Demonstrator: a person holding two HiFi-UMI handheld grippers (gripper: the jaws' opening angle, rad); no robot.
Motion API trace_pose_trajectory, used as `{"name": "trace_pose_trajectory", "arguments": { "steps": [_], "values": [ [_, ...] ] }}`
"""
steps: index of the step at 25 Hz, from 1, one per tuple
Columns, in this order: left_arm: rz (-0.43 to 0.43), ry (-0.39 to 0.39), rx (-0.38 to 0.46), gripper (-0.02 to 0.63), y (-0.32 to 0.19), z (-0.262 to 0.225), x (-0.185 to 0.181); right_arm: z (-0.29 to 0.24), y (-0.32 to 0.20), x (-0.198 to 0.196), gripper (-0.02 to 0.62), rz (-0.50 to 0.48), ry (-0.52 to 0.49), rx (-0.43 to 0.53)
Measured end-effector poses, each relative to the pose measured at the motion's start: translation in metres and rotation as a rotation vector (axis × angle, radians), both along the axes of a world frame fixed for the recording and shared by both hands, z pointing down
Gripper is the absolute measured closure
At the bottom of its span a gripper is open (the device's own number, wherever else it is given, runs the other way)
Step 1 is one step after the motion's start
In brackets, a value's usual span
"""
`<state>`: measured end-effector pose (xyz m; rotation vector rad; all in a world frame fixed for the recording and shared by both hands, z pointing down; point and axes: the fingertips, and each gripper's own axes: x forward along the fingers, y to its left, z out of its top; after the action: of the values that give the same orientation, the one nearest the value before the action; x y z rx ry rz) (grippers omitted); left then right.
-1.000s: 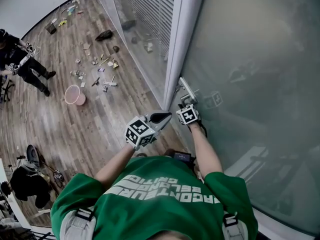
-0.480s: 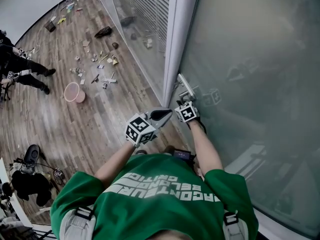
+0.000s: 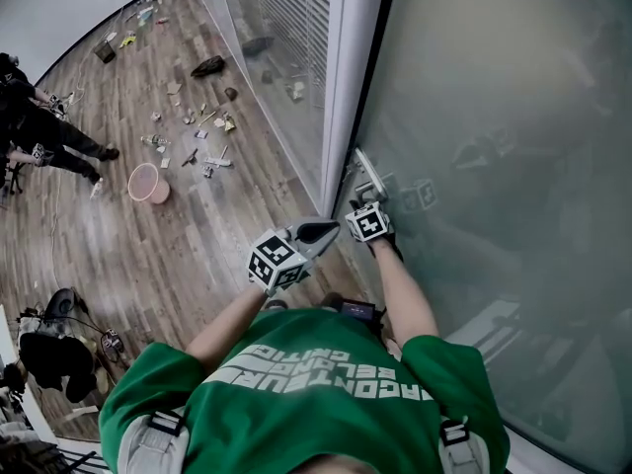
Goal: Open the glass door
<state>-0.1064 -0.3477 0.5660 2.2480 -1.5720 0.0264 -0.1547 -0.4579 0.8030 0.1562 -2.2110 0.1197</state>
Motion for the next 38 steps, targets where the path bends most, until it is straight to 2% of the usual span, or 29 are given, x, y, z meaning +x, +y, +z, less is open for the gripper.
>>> {"name": "trace_pose_trajectory", "arguments": {
  "steps": [10,15,19,25,28,31,34,36,38],
  "values": [
    [-0.034,-0.01,0.004,0.591,-0.006,0.008,0.012,0.005,-0.024,0.0,0.612,0.019,-0.005,0.023],
    [-0.034,-0.009,0.01,0.591,-0.014,0.004,0.026,0.006,-0.028,0.007,0.612,0.043,0.027,-0.021],
    [-0.04,-0.008,0.012,0.591,-0.022,0.004,0.036,-0.002,-0.047,0.004,0.612,0.053,0.009,0.033],
    [-0.06,-0.017,0.016,0.59,-0.031,0.009,0.04,0.006,-0.056,0.005,0.612,0.07,0.014,-0.009],
    [-0.049,0.01,0.01,0.591,-0.035,0.017,0.044,0.009,-0.07,0.003,0.612,0.079,0.004,0.006],
    [-0.032,0.02,-0.011,0.589,-0.035,0.023,0.046,0.017,-0.068,0.012,0.612,0.096,0.035,-0.053],
    [-0.016,0.008,-0.023,0.591,-0.04,0.025,0.048,0.016,-0.091,0.023,0.612,0.132,0.069,0.024],
    [-0.001,0.01,-0.021,0.59,-0.045,0.026,0.049,0.021,-0.095,0.035,0.612,0.158,0.115,0.01],
    [0.018,0.018,-0.017,0.591,-0.051,0.027,0.051,0.019,-0.094,0.032,0.612,0.156,0.089,-0.017]
  ]
}}
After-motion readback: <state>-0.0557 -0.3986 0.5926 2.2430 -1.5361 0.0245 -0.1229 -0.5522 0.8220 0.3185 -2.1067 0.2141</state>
